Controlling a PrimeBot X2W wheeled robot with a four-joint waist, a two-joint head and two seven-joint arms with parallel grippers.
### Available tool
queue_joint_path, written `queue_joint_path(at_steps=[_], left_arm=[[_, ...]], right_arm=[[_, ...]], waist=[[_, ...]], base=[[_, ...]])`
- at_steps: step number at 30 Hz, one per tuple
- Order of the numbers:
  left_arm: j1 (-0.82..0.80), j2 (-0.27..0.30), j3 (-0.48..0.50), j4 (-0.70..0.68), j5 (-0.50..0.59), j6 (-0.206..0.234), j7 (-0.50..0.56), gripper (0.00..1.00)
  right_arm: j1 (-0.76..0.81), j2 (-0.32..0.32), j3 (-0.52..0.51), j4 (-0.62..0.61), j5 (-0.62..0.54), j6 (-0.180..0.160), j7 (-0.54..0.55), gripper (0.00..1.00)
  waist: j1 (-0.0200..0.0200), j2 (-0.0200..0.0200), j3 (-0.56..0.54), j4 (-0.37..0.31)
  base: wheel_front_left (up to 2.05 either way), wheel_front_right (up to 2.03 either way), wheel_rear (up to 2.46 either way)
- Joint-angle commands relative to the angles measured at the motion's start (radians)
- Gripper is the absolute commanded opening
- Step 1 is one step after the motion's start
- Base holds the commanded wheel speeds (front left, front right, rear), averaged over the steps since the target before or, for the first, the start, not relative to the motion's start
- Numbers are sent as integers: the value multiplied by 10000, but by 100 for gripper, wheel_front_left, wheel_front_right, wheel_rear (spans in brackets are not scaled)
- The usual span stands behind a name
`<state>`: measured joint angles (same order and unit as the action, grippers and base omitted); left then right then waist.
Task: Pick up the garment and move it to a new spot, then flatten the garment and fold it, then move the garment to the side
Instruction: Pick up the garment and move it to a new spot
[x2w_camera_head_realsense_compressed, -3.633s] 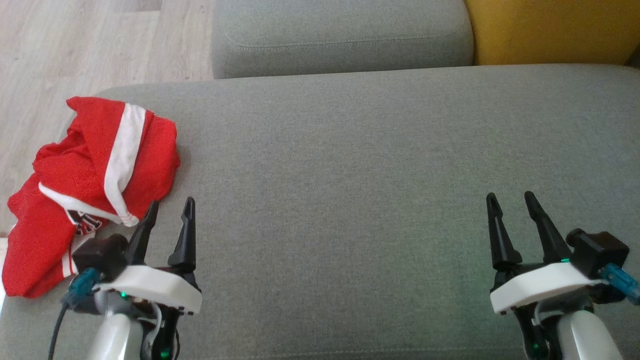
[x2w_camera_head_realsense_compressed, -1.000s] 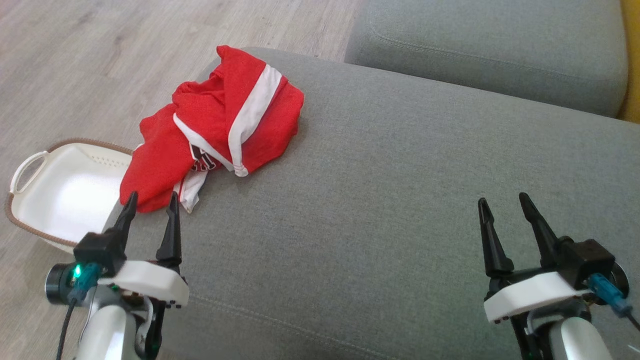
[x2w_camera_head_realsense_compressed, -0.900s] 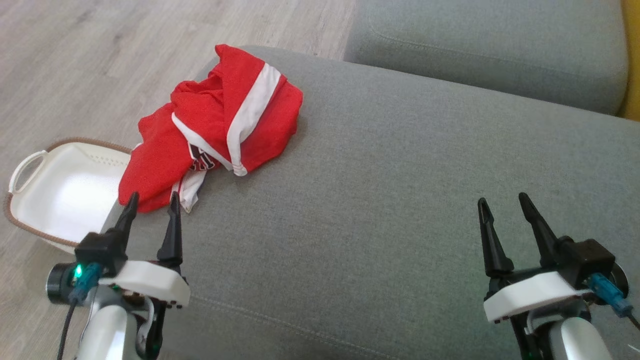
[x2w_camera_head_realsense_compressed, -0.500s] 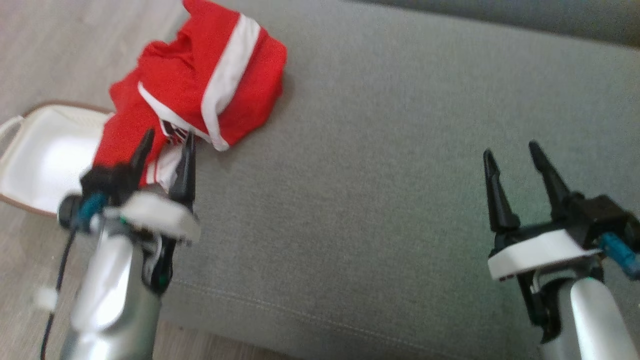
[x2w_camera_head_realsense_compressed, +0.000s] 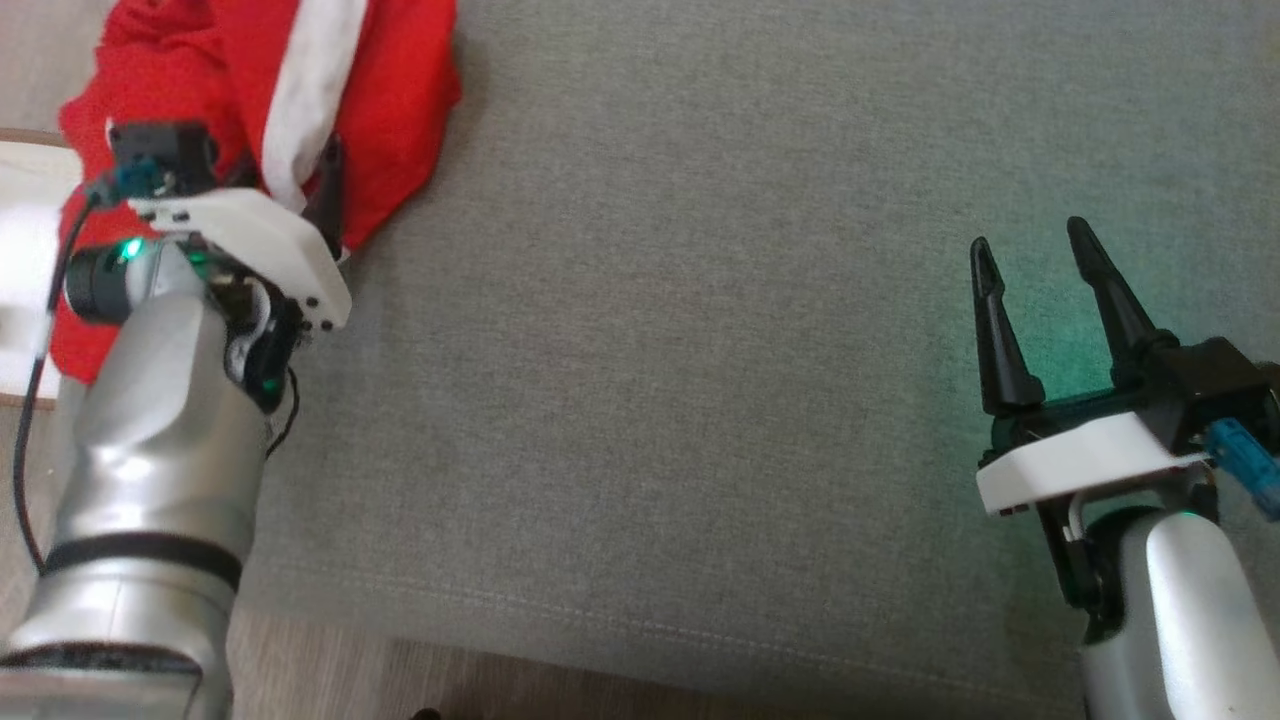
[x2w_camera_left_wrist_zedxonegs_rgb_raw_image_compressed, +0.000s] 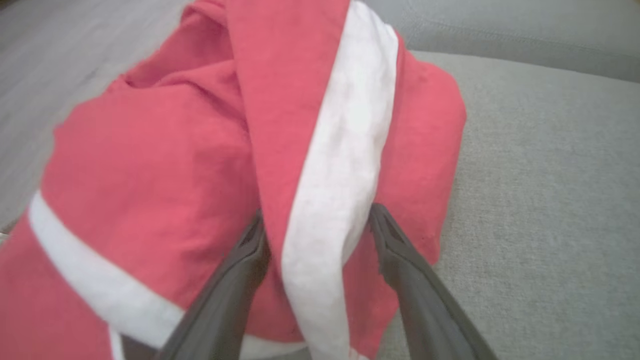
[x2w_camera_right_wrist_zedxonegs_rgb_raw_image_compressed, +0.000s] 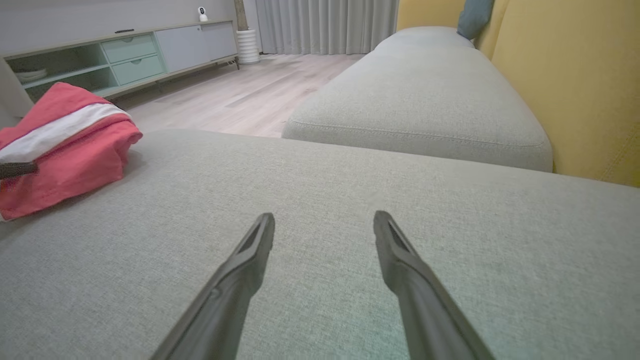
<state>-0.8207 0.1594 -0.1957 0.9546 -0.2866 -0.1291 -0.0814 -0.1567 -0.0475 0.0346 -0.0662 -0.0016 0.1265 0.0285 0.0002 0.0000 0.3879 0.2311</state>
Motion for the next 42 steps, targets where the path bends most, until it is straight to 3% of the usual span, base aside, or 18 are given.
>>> queue_joint_path(at_steps=[1,2,3,7,11,14,23,26,31,42], left_arm=[[-550,576,142,161,-150,-12,197,99],[-707,582,79,466,-222,-12,430,26],[-851,591,5,719,-273,-13,614,0],[-1252,707,-138,1163,-251,25,203,0],[-1239,711,-170,1048,-76,441,-1243,0],[-972,662,-73,512,-46,693,-1718,0],[1533,573,370,-4438,605,1444,-1800,0],[2552,372,167,-6005,808,1411,-1802,0],[3169,110,-305,-7035,882,1207,-1802,0],[2919,-662,-2308,-7864,1012,449,-863,0]], right_arm=[[-279,-28,282,-377,-46,42,29,100],[-279,-28,275,-373,-37,42,22,100],[-277,-28,266,-369,-27,42,19,100],[-244,-28,204,-357,4,42,7,100],[-151,-28,58,-345,77,42,-35,100],[-19,-28,-33,-342,184,42,-88,100],[438,-28,-44,-332,590,42,-223,100],[643,-28,-44,-343,785,42,-297,100],[759,-28,5,-463,930,42,-319,100],[435,-28,337,-702,1194,42,-472,100]], waist=[[-2,0,94,-98],[-2,0,100,-103],[-2,0,106,-107],[-2,0,67,-86],[-2,0,-189,-13],[-2,0,-506,35],[-2,0,-1627,-60],[-2,0,-2010,-307],[-2,0,-2153,-816],[-2,0,-1493,-3514]], base=[[0,0,0],[0,0,0],[0,0,0],[0,0,0],[0,0,0],[0,0,0],[0,0,0],[0,0,0],[0,0,0],[0,0,0]])
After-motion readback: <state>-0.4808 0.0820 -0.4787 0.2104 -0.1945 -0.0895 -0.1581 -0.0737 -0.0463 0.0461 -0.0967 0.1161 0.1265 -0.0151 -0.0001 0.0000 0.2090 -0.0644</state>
